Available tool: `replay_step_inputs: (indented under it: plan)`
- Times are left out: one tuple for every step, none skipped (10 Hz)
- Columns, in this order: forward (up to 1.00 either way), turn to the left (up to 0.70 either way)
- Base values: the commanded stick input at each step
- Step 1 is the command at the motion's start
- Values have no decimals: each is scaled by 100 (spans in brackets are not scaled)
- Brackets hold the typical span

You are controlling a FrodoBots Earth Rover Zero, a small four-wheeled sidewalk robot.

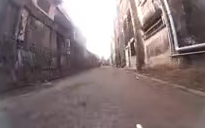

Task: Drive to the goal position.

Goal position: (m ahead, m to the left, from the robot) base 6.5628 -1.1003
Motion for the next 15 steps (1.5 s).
replay_step_inputs:
  plan:
    - [100, 1]
    - [100, 1]
    - [100, 1]
    - [100, 1]
    - [100, 1]
    - [100, 1]
    - [100, -39]
    - [100, -39]
    - [100, 1]
    - [100, 1]
    - [100, 1]
    - [100, 1]
    - [100, 1]
    - [100, 1]
    - [100, 1]
